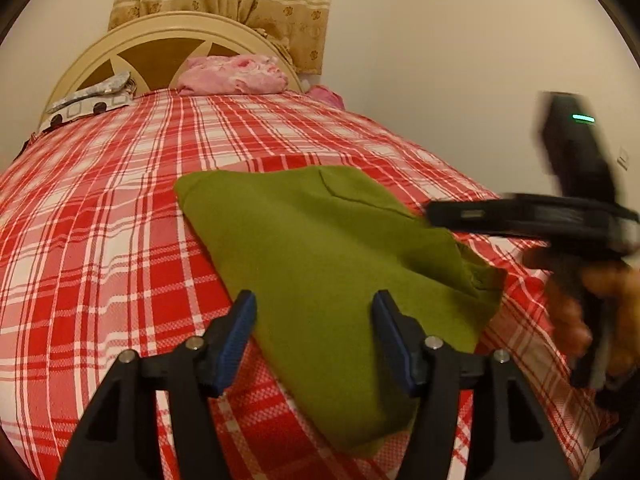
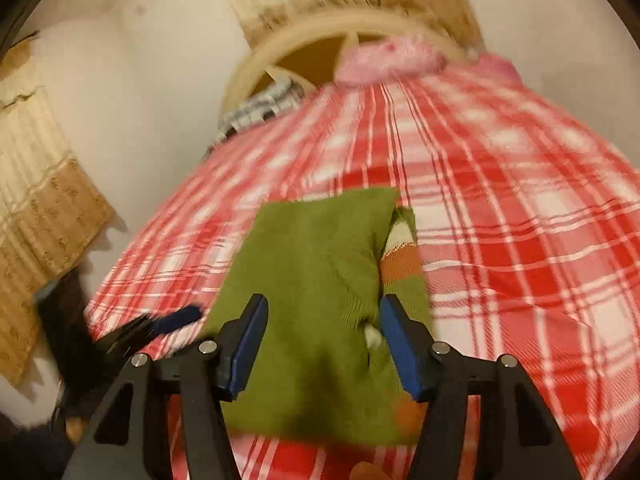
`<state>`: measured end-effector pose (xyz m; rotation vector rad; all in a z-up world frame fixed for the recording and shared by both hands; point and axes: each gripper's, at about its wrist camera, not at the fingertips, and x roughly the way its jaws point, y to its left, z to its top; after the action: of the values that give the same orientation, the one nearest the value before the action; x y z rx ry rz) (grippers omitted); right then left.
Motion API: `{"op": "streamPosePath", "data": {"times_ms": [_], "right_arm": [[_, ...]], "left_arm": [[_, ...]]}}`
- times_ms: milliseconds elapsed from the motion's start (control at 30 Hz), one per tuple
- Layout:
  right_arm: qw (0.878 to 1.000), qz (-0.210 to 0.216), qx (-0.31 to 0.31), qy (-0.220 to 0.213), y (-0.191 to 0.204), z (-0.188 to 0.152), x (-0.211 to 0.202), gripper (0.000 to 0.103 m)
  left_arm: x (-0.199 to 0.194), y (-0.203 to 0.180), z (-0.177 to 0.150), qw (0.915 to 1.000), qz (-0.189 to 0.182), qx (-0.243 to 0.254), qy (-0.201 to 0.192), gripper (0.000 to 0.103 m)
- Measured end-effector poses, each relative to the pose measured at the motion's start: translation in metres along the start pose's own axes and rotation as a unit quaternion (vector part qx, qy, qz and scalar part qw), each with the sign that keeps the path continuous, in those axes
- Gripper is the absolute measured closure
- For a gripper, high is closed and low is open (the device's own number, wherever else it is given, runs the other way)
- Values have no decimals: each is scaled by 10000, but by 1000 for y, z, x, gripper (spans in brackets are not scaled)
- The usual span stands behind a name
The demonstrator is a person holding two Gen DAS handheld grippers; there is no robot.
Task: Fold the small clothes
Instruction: 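Press the folded green bundle flat with the right tool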
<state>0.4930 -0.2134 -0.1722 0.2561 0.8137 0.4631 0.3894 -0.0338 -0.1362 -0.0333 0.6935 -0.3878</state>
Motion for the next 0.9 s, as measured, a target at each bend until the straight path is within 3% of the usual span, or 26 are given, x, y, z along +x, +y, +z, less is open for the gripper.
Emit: {"op": "streamPosePath", "data": {"times_ms": [67,133,267,400,467,500,600,700,833,867,900], "right_arm": [[9996,-143,86,244,-7,6,20,85],[9996,-247,-95,132,-2,8,17,96],[9965,-620,-401,-380,9,7,-10,97],[9957,-886,88,262,-26,-4,26,97],[9963,-849,-44,115,-24,-6,24,96],[9961,-875,-55,101,-23,-5,20,93],[9942,-1065,-128,-95,-14,2,4,66],[9935,-777,-596,-578,11,6,-18,65],[9954,-266,-907,-123,26,8,8,65],[9957,-246,-893,63,21,9,21,65],[9950,-497,-830,247,10,9,36,68]], "left_arm": [[-3,7,-1,10000,18,-84,-24,40],[-6,14,-1,9998,46,-168,-61,35],[4,18,-5,9997,69,-239,65,25],[14,10,-12,9995,114,-131,245,25],[13,8,-13,9995,112,-119,257,25],[11,7,-13,9995,107,-122,254,25],[7,5,-13,9996,126,-123,208,25],[6,3,-12,9997,131,-151,133,25],[8,-2,-14,9996,157,-187,147,25],[8,-2,-15,9996,145,-205,145,25],[7,-2,-17,9996,128,-217,149,25]]}}
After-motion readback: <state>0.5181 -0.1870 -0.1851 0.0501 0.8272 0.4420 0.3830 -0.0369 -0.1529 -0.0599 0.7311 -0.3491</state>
